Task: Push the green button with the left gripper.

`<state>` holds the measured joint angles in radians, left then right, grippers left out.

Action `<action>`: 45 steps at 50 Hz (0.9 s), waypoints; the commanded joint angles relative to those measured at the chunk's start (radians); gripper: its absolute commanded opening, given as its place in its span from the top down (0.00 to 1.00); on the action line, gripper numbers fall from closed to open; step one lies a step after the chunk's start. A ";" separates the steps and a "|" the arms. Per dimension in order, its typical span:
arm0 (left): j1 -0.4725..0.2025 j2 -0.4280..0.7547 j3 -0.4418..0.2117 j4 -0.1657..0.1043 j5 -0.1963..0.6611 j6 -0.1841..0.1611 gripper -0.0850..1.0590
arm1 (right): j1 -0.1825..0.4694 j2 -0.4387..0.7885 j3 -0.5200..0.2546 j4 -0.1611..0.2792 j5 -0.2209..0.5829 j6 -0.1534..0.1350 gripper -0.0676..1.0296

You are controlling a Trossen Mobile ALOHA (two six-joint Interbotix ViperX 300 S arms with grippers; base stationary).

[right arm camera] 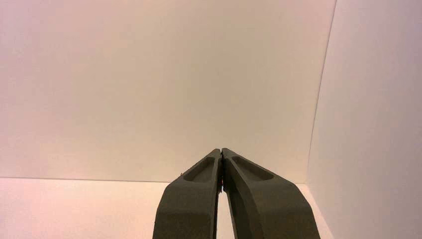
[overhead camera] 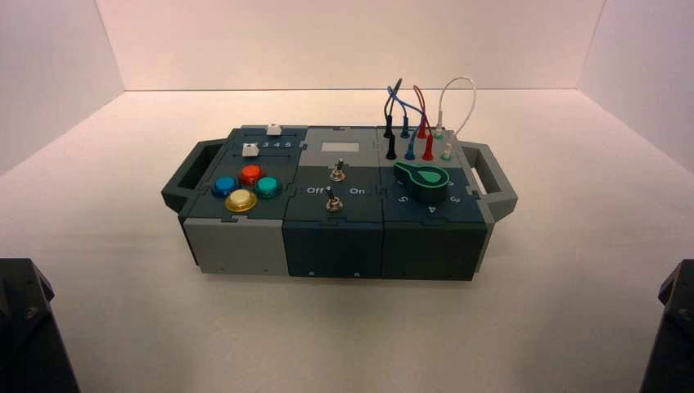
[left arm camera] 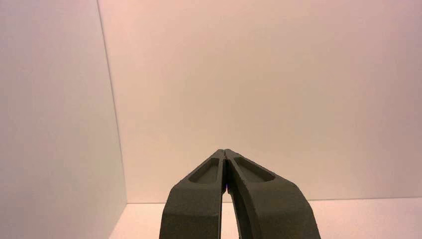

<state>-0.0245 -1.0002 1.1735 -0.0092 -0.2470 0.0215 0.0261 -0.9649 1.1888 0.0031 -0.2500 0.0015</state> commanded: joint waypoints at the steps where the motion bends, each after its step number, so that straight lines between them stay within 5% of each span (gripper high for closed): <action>1: -0.005 0.008 -0.018 -0.002 -0.005 0.003 0.95 | 0.002 0.008 -0.020 0.003 0.000 0.000 0.96; 25: -0.014 0.012 -0.018 0.000 0.023 0.005 0.95 | 0.003 0.029 -0.026 0.003 0.021 -0.003 0.96; 45: -0.176 0.100 -0.094 0.000 0.310 0.043 0.95 | 0.009 0.035 -0.054 0.003 0.166 -0.031 0.96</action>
<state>-0.1534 -0.9250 1.1229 -0.0107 0.0046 0.0491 0.0307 -0.9388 1.1750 0.0031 -0.1181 -0.0261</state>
